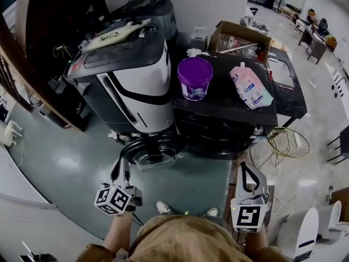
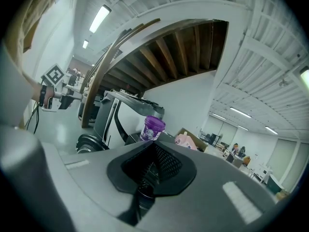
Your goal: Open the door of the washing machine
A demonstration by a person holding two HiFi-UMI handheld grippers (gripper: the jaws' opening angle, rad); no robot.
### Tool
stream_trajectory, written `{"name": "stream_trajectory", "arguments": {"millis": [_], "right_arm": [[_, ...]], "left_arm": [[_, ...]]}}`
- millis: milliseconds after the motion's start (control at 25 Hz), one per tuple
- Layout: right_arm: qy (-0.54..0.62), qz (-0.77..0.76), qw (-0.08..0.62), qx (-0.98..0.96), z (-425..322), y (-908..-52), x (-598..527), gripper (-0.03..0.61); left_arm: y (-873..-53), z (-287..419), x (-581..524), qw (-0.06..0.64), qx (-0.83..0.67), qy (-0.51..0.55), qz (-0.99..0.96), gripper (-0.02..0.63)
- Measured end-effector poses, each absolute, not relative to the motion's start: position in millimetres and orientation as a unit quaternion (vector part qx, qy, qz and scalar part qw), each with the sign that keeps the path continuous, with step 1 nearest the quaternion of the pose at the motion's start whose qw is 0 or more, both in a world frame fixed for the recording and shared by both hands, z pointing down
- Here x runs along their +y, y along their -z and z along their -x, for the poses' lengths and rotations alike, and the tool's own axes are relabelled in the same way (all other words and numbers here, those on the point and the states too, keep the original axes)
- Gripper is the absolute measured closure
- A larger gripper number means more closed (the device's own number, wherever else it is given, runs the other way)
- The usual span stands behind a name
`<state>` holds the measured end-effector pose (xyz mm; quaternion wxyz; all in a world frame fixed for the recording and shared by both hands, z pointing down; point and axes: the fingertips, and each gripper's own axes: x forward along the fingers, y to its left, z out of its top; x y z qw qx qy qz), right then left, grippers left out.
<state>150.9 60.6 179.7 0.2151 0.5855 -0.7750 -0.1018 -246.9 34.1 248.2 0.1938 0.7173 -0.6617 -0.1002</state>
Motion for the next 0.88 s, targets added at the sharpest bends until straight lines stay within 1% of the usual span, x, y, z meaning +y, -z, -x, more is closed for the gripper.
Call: {"name": "stream_trajectory", "arguments": {"millis": [320, 560, 720, 880], "right_arm": [[0.101, -0.575, 0.226, -0.780, -150.5, -179.2, 58.8, 0.574], [0.115, -0.575, 0.217, -0.781, -149.5, -177.0, 55.3, 0.574], [0.107, -0.564, 0.246, -0.781, -143.5, -177.1, 55.2, 0.574], [0.107, -0.564, 0.242, -0.782, -136.1, -175.5, 54.4, 0.574]], "left_arm": [[-249.8, 241.6, 34.6, 0.196, -0.664, 0.105, -0.714, 0.554], [-254.9, 241.0, 35.1, 0.201, -0.664, 0.108, -0.712, 0.554], [-257.3, 244.4, 34.4, 0.202, -0.666, 0.110, -0.710, 0.554], [-258.7, 250.3, 34.7, 0.204, -0.667, 0.112, -0.708, 0.554]]}}
